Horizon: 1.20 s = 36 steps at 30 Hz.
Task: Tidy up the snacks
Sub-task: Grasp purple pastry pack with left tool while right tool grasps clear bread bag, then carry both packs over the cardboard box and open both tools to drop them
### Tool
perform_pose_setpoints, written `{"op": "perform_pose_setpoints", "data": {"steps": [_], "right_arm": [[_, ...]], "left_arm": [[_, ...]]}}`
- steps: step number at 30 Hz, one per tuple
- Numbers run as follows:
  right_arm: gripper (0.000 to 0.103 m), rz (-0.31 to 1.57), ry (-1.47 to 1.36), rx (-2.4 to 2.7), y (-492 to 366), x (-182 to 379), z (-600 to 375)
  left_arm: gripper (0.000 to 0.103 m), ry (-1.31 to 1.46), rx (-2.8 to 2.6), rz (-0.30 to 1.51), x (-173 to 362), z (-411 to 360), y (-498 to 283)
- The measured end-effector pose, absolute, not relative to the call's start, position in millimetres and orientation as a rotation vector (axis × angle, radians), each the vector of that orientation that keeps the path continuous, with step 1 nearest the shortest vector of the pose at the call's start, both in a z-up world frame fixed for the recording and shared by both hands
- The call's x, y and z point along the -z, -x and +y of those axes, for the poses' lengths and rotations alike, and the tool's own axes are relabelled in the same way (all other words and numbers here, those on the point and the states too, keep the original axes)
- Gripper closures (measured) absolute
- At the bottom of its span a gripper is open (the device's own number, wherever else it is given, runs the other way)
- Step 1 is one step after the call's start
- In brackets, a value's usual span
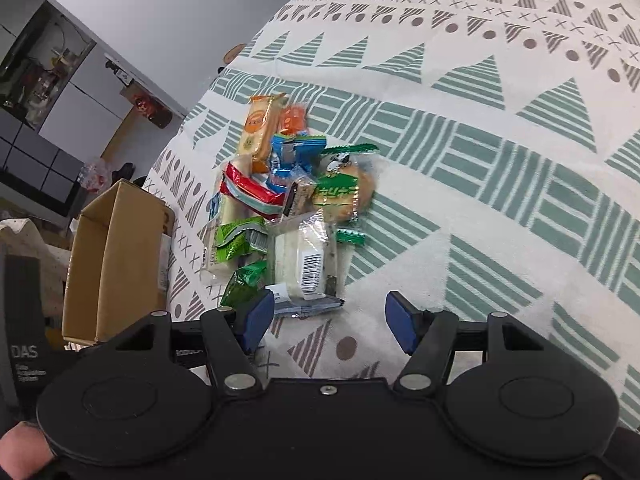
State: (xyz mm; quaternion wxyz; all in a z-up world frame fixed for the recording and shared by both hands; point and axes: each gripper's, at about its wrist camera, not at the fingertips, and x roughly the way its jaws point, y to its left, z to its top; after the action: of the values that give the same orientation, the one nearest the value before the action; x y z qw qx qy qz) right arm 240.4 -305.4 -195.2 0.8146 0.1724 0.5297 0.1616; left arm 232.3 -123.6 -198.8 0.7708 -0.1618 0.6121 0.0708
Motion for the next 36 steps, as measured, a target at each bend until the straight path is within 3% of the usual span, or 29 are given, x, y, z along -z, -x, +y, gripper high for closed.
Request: {"op": "perform_pose_setpoints", "data": {"steps": [17, 19, 23, 36], "right_arm": [[0.041, 1.119, -0.336, -0.281, -251.5, 226.1, -267.8], [0.061, 1.109, -0.330, -0.305, -250.7, 225.4, -263.7], [0.074, 1.126, -0.330, -0.323, -246.4, 217.8, -259.4], [0.077, 1.002, -0.368, -0.341, -210.1, 160.8, -240.7]], "left_arm": [[0.073, 0.385, -0.158, 1.223, 155.2, -77.3, -217.2], [0.073, 0.389, -0.158, 1.209, 149.5, -72.8, -214.4], [0.073, 0.405, -0.154, 1.185, 140.2, -64.9, -206.7], [0.073, 0.426, -0.165, 1.087, 109.6, -34.7, -181.0]]}}
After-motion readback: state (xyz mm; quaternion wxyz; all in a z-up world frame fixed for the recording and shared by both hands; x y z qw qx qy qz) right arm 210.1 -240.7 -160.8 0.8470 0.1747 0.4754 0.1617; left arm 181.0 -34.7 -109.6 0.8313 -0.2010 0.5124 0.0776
